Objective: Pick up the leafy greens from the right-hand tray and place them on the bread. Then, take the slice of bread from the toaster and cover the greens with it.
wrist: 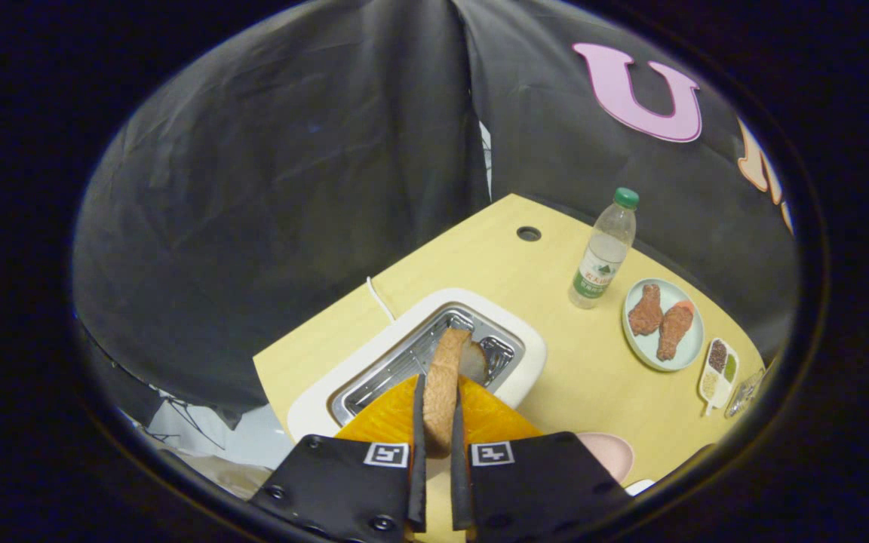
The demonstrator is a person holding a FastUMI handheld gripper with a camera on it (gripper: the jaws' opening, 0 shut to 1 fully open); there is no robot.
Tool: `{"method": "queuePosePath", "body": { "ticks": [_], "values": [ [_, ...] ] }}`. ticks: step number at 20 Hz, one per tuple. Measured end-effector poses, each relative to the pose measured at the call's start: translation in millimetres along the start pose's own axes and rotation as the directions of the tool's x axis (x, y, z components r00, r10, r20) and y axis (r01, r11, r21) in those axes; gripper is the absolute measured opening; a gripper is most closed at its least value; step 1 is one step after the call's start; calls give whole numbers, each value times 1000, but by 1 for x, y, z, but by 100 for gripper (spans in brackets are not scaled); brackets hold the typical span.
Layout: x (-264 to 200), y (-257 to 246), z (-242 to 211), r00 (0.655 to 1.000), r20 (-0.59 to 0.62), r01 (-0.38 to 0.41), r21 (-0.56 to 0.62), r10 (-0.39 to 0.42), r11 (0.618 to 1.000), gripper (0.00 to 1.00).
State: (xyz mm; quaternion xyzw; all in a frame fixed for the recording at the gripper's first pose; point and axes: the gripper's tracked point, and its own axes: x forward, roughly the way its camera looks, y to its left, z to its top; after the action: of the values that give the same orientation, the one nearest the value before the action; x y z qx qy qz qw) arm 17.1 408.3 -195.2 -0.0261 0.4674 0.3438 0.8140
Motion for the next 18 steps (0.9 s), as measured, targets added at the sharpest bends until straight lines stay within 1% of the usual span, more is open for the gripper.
{"method": "queuePosePath", "body": {
  "ticks": [3, 6, 9, 11, 15, 18],
  "values": [
    [-19, -3, 11, 997, 69, -44, 53, 41, 998, 16],
    [-36, -11, 16, 991, 122, -67, 112, 53, 991, 16],
    [-54, -20, 20, 984, 167, -98, 177, 68, 979, 16],
    [-64, -22, 21, 977, 189, -138, 227, 95, 964, 16],
    [-83, -42, 17, 971, 226, -139, 258, 80, 956, 16],
    [-94, -59, 10, 967, 250, -125, 296, 50, 947, 15]
  ]
}}
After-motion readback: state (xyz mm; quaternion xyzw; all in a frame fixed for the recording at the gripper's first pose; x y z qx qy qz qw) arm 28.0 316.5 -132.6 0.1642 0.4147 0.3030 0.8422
